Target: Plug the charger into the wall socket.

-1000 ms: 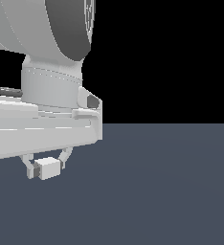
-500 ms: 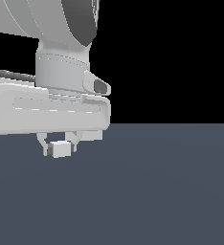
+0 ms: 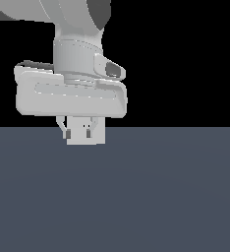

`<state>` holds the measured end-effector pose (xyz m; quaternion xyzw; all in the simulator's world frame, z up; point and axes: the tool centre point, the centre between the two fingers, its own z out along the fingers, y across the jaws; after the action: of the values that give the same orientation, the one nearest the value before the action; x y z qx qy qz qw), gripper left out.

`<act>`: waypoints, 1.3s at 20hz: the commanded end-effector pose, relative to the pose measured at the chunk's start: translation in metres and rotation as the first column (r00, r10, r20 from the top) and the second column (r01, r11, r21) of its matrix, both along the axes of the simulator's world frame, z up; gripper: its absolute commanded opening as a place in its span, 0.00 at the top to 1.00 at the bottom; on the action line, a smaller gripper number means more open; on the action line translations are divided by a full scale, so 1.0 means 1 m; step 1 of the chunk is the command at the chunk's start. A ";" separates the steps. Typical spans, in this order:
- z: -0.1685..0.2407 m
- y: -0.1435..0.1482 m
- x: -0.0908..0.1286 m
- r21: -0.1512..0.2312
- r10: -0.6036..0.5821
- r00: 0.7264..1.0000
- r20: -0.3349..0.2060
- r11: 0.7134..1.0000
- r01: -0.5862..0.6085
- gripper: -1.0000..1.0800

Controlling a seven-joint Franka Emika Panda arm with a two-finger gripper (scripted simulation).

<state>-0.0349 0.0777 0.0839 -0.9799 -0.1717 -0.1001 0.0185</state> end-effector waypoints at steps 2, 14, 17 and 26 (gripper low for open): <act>0.008 -0.007 0.004 0.000 -0.066 0.998 -0.001 0.998 0.066 1.00; 0.016 -0.015 0.007 -0.003 -0.136 0.991 -0.003 0.991 0.136 1.00; 0.016 -0.015 0.007 -0.003 -0.135 0.991 -0.003 0.991 0.135 1.00; 0.016 -0.012 0.025 -0.003 -0.136 0.991 -0.003 0.991 0.136 1.00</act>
<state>-0.0148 0.0650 0.0999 -0.9895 -0.1048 -0.0992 0.0106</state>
